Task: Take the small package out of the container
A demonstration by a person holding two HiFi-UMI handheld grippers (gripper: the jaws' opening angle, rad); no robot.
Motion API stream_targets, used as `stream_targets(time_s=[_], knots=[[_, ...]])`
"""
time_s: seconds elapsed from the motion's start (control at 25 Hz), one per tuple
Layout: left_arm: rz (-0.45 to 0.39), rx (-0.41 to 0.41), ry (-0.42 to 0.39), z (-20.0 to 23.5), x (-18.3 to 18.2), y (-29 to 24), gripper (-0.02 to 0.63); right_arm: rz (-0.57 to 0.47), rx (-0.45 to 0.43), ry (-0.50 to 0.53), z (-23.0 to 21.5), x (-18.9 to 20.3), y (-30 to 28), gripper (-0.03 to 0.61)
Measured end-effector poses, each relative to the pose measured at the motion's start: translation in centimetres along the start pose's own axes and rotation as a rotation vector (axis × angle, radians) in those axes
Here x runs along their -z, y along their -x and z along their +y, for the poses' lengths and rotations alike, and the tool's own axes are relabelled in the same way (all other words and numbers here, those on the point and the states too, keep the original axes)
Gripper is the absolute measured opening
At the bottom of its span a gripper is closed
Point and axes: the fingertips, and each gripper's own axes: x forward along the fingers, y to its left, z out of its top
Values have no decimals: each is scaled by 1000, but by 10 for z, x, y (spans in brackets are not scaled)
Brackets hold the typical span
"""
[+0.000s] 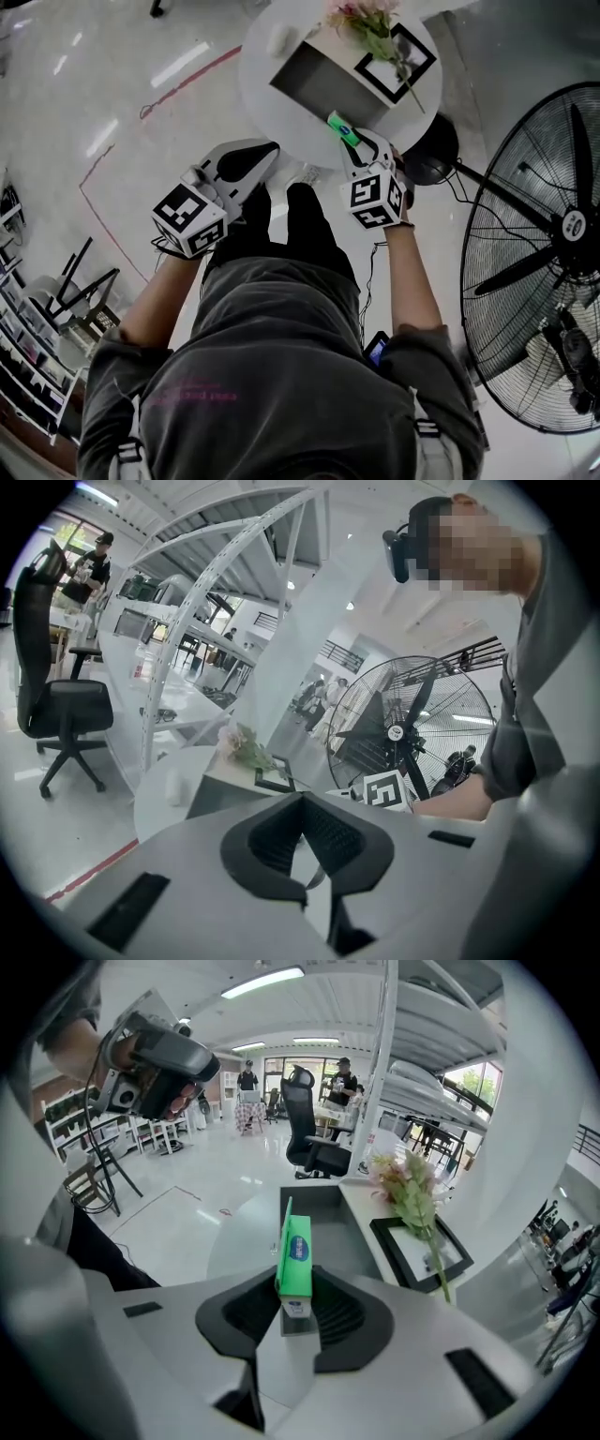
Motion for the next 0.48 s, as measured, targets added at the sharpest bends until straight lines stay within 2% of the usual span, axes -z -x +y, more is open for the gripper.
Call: stream_targets(time_s=[0.2,0.48], knots=[[-16,15,-35,-5,-14,9,15,-30,57,-4,-9,-19,20,107],[-50,30,-87,-16,-41,29,15,-135,131,-68,-19,-62,67,106]])
